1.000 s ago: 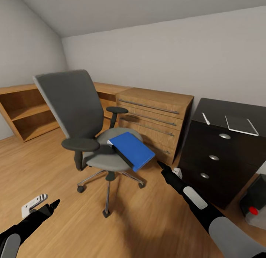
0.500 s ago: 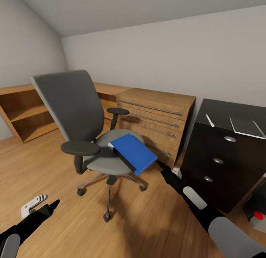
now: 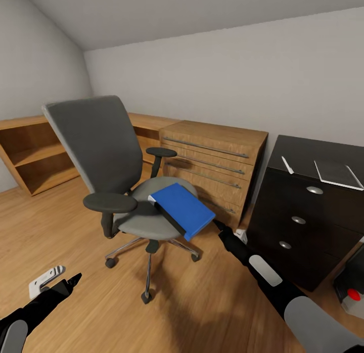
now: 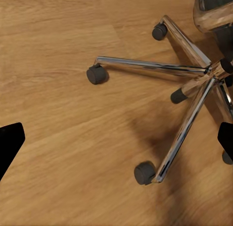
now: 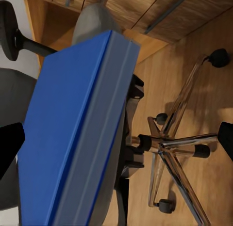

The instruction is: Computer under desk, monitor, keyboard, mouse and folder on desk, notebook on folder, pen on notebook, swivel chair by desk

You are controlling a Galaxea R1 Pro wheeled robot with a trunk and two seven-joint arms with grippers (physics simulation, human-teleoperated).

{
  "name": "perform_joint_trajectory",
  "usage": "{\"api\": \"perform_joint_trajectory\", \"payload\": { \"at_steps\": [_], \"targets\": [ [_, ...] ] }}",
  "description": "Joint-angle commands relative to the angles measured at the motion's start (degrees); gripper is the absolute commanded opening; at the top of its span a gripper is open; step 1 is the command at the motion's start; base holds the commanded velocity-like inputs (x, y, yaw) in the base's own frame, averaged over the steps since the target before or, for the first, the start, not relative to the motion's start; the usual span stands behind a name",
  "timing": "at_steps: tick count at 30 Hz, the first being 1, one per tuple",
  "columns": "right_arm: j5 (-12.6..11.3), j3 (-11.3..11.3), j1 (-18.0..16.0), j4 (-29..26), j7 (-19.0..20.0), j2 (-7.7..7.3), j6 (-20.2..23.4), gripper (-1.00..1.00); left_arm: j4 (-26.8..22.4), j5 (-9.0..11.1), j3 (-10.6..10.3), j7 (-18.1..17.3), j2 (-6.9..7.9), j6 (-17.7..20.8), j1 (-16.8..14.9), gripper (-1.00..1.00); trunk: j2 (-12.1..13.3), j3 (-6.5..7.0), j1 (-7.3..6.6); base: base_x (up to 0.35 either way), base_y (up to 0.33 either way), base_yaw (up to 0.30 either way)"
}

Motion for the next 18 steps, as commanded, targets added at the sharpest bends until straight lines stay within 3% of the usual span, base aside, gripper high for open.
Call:
{"api": "perform_joint_trajectory", "payload": {
  "at_steps": [1,18],
  "targets": [
    [-0.58,0.27,-0.05,-0.01,0.12,0.05,0.06,1.00,-0.06,0.53,0.05,0.26,0.00,0.33,-0.04,1.00,-0.02,-0.05,-0.01,0.000,0.000,0.000],
    [-0.55,0.43,-0.05,0.08,-0.02,0.72,0.07,1.00,-0.06,0.54,0.08,0.26,0.00,0.39,-0.04,1.00,-0.02,-0.05,-0.01,0.045,0.026,0.000]
  ]
}}
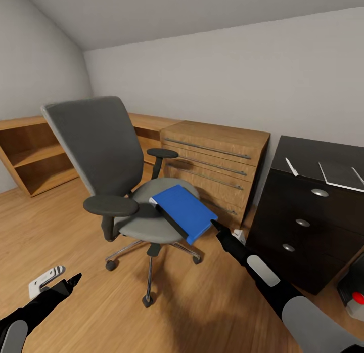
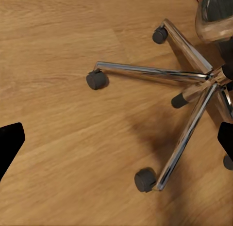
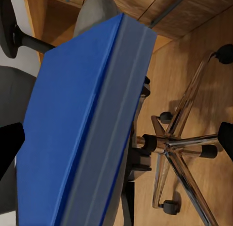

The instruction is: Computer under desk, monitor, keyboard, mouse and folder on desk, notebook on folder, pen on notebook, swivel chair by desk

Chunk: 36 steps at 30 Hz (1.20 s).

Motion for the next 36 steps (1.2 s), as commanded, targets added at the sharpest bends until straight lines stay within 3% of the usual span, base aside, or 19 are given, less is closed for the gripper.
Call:
{"api": "perform_joint_trajectory", "payload": {
  "at_steps": [1,12,36],
  "targets": [
    [-0.59,0.26,-0.05,0.02,0.13,-0.06,0.06,1.00,-0.06,0.52,0.04,0.26,0.00,0.32,-0.03,1.00,-0.02,-0.05,-0.01,0.007,0.004,0.000],
    [-0.57,0.26,-0.05,0.02,0.12,-0.04,0.05,1.00,-0.06,0.51,0.02,0.26,-0.01,0.30,-0.03,1.00,-0.02,-0.05,-0.01,0.146,0.077,0.000],
    [-0.50,0.26,-0.05,0.02,0.12,-0.11,0.05,1.00,0.22,0.60,0.01,0.26,0.00,0.32,-0.03,1.00,-0.02,-0.05,-0.01,0.027,0.016,0.000]
  ]
}}
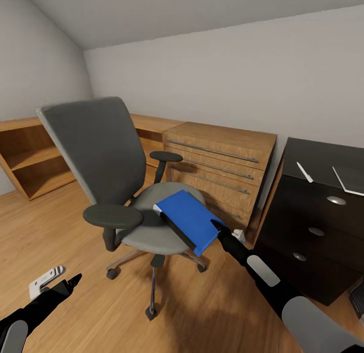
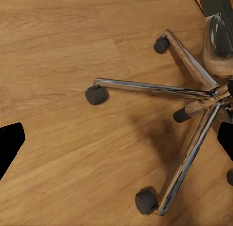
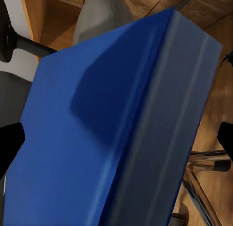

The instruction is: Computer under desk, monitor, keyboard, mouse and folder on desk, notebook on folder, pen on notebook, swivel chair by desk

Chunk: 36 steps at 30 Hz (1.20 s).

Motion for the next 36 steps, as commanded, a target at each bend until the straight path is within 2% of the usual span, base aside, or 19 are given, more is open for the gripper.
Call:
{"api": "perform_joint_trajectory", "payload": {
  "at_steps": [1,36],
  "targets": [
    [-0.59,0.26,-0.05,0.02,0.15,-0.07,0.06,1.00,-0.04,0.52,0.05,0.26,0.00,0.32,-0.03,1.00,-0.02,-0.05,-0.01,0.001,0.001,0.000],
    [-0.42,0.26,-0.05,-0.07,0.31,-0.08,2.59,1.00,0.34,0.44,0.05,0.35,0.00,0.32,-0.02,1.00,-0.02,-0.05,-0.01,0.000,0.000,0.000]
  ]
}}
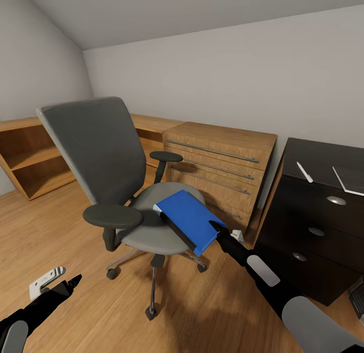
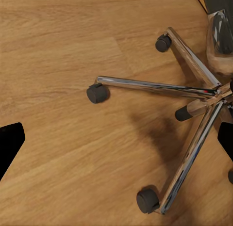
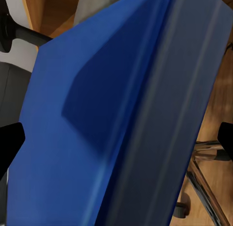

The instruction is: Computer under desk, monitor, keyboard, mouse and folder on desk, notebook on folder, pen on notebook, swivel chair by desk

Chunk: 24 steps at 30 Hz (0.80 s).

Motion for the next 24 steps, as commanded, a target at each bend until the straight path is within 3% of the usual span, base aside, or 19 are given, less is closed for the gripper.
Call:
{"api": "perform_joint_trajectory", "payload": {
  "at_steps": [1,10,11,24],
  "targets": [
    [-0.55,0.25,-0.05,0.02,0.12,-0.07,0.07,1.00,-0.03,0.53,0.05,0.27,0.00,0.31,-0.04,1.00,-0.02,-0.05,-0.01,0.000,0.000,0.000],
    [-0.55,0.25,-0.05,0.02,0.12,-0.07,0.08,1.00,-0.02,0.53,0.05,0.27,0.00,0.31,-0.04,1.00,-0.02,-0.05,-0.01,0.000,0.000,0.000],
    [-0.55,0.25,-0.05,0.02,0.09,-0.07,0.11,-1.00,-0.02,0.54,0.05,0.27,0.00,0.31,-0.04,1.00,-0.02,-0.05,-0.01,0.000,0.000,0.000],
    [-0.38,0.13,-0.05,0.02,0.10,-0.07,1.27,-1.00,-0.02,0.55,0.05,0.27,0.00,0.31,-0.04,1.00,-0.02,-0.05,-0.01,0.000,0.000,0.000]
  ]
}}
